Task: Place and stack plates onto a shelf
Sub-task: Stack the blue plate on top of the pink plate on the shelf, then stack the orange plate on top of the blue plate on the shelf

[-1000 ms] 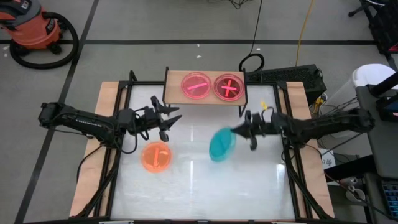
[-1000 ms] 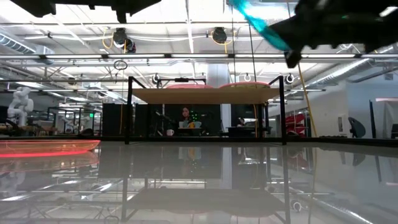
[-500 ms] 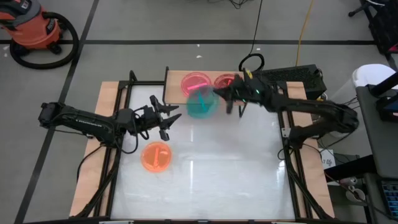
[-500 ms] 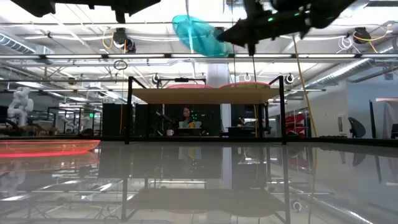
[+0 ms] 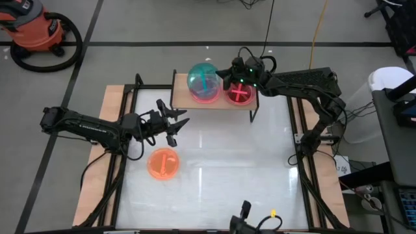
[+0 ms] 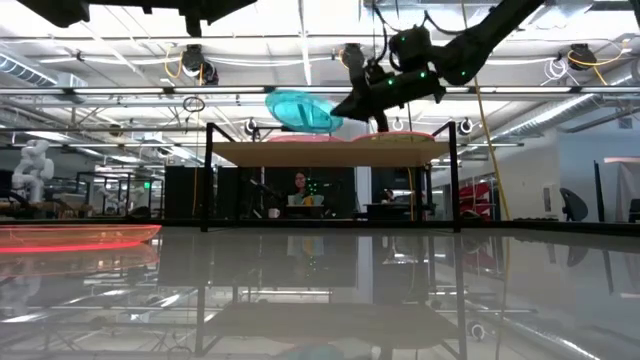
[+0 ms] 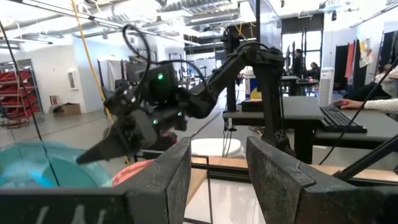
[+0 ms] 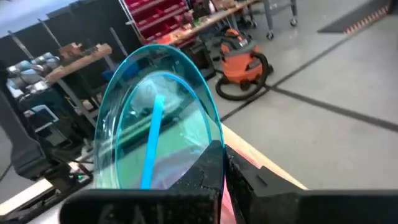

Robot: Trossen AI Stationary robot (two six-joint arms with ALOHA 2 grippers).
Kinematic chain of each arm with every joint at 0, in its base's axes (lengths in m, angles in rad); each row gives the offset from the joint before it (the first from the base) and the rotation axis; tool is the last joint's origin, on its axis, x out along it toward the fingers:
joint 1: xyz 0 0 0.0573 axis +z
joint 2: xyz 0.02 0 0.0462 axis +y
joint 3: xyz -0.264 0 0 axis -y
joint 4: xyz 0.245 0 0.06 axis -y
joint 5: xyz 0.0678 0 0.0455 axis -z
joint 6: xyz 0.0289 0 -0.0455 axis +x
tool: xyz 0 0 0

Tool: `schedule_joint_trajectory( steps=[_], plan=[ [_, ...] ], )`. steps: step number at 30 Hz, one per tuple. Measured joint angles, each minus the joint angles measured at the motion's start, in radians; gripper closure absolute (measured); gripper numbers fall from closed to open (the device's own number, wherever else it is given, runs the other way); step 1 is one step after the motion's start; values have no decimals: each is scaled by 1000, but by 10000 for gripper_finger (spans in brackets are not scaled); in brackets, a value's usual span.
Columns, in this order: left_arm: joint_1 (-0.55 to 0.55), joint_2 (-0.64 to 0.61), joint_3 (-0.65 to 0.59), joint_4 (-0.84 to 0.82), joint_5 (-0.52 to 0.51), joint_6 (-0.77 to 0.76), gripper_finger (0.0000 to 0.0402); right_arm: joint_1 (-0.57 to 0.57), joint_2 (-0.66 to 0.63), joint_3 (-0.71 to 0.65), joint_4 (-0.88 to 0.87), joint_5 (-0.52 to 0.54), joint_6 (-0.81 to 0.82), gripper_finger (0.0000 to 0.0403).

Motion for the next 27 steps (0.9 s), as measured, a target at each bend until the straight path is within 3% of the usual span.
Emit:
schedule_joint_trajectory(
  steps=[8,17,22,27],
  plan=[
    [0,0,0,0,0,1,241,-18,11,-8,-43,2,-57,389],
    [0,0,0,0,0,-2,241,-9,4,-10,-27,-61,-85,290],
    [-3,0,0,-3,2,-19,241,-9,-63,-10,-26,-189,-123,245],
    [-57,0,29,-103,6,-28,241,28,-230,-18,-136,-303,-201,241]
  ],
)
